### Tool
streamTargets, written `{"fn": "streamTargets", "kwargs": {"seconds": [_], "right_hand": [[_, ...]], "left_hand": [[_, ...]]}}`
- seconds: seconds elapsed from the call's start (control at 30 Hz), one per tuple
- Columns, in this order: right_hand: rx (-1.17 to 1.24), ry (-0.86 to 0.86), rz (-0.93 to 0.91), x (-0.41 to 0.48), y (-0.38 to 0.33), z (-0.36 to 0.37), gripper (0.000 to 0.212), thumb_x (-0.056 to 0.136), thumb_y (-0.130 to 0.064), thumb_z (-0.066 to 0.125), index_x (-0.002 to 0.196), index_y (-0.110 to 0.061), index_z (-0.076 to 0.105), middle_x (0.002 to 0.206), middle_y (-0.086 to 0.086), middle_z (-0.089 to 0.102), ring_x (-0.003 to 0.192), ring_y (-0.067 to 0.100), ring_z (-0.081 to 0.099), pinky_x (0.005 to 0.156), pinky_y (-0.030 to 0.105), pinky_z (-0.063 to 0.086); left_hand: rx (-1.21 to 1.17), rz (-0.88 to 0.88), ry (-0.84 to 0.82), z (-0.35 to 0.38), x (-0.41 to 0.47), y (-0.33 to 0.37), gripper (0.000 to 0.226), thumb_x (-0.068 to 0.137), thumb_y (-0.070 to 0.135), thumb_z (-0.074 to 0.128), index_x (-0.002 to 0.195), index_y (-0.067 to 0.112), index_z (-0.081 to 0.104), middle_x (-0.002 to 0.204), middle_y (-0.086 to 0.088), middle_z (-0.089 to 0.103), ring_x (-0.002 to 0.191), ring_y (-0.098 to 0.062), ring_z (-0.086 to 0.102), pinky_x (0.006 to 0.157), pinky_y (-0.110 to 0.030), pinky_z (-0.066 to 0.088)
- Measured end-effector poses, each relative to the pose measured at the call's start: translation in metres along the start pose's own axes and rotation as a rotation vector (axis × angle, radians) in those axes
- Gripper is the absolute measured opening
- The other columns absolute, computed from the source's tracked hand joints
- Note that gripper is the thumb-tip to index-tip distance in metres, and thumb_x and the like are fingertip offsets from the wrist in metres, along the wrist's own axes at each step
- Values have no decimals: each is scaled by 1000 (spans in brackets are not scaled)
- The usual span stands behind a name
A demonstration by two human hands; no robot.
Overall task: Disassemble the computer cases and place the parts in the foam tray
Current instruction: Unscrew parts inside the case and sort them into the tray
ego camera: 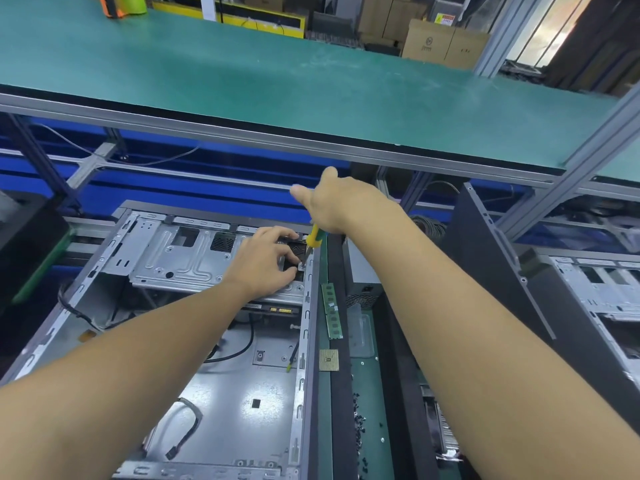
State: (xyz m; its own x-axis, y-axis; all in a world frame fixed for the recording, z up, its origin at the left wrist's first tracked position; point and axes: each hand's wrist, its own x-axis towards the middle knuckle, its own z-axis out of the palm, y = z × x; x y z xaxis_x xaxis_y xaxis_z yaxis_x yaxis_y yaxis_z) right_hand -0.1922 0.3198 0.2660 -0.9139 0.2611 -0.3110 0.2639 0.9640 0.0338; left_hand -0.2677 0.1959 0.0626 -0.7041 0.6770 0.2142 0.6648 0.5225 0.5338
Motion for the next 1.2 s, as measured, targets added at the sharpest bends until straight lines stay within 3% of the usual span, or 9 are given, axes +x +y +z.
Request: {"fn": "streamTargets", "kwargs": {"seconds": [0.13, 0.27, 0.43, 0.57, 0.73, 0.87, 0.93, 1.03, 1.2], "right_hand": [[162, 6, -28, 1, 7, 2, 24, 104, -16, 41, 126, -8, 42, 96, 12, 52, 68, 22, 48, 58, 38, 41], [221, -96, -86, -6, 13, -2, 23, 96, -10, 49, 116, -20, 46, 119, 7, 40, 80, 27, 54, 79, 44, 52], [216, 43, 26, -6, 10, 5, 50, 103, -47, 42, 139, -14, 32, 122, 8, 46, 87, 32, 58, 67, 40, 45], [204, 92, -32, 1, 9, 8, 21, 106, -20, 40, 121, -6, 41, 95, 10, 50, 68, 21, 48, 54, 34, 37], [308, -82, -150, -4, 7, -1, 25, 94, -10, 54, 116, -19, 44, 119, 5, 39, 76, 20, 48, 63, 35, 42], [261, 10, -53, -2, 1, 7, 41, 98, -39, 53, 129, -16, 37, 128, 13, 41, 78, 26, 51, 58, 36, 38], [242, 57, 22, -3, -3, 7, 57, 102, -54, 39, 143, -15, 30, 110, 11, 49, 79, 27, 53, 55, 36, 35], [195, 110, -29, 0, -4, 9, 27, 108, -31, 34, 128, -13, 38, 87, 6, 48, 72, 23, 52, 53, 35, 34], [230, -56, -93, -4, -2, -2, 19, 99, -8, 45, 118, -11, 42, 115, 9, 36, 78, 24, 45, 58, 36, 35]], "left_hand": [[-7, -10, -1, 0, 0, 0, 6, 80, 33, 71, 83, 34, 75, 129, 21, 53, 126, -9, 39, 103, -43, 37], [5, 0, 0, 0, 0, 0, 7, 80, 34, 70, 84, 35, 75, 129, 20, 53, 125, -9, 39, 102, -44, 38], [2, 9, 1, 1, 2, -2, 7, 79, 36, 69, 83, 36, 74, 129, 20, 53, 125, -10, 40, 102, -45, 39], [19, 12, -5, 2, 3, -4, 11, 77, 41, 64, 83, 37, 73, 129, 20, 53, 125, -10, 40, 102, -46, 40], [2, 17, 19, 2, 2, -6, 13, 75, 43, 63, 81, 38, 74, 117, 27, 46, 121, -10, 40, 98, -46, 42], [-8, 13, 32, 3, 1, -4, 9, 75, 38, 67, 80, 36, 74, 113, 28, 45, 119, -10, 40, 97, -46, 43], [-7, 9, 20, 2, 1, -3, 7, 75, 37, 68, 81, 37, 73, 118, 24, 50, 120, -9, 40, 97, -46, 43], [-10, 12, 17, 3, 1, -4, 7, 76, 38, 68, 80, 38, 73, 122, 23, 51, 121, -8, 40, 99, -45, 41], [-9, 17, 30, 4, 2, -6, 8, 76, 39, 66, 80, 38, 73, 112, 32, 41, 119, -5, 37, 97, -43, 41]]}}
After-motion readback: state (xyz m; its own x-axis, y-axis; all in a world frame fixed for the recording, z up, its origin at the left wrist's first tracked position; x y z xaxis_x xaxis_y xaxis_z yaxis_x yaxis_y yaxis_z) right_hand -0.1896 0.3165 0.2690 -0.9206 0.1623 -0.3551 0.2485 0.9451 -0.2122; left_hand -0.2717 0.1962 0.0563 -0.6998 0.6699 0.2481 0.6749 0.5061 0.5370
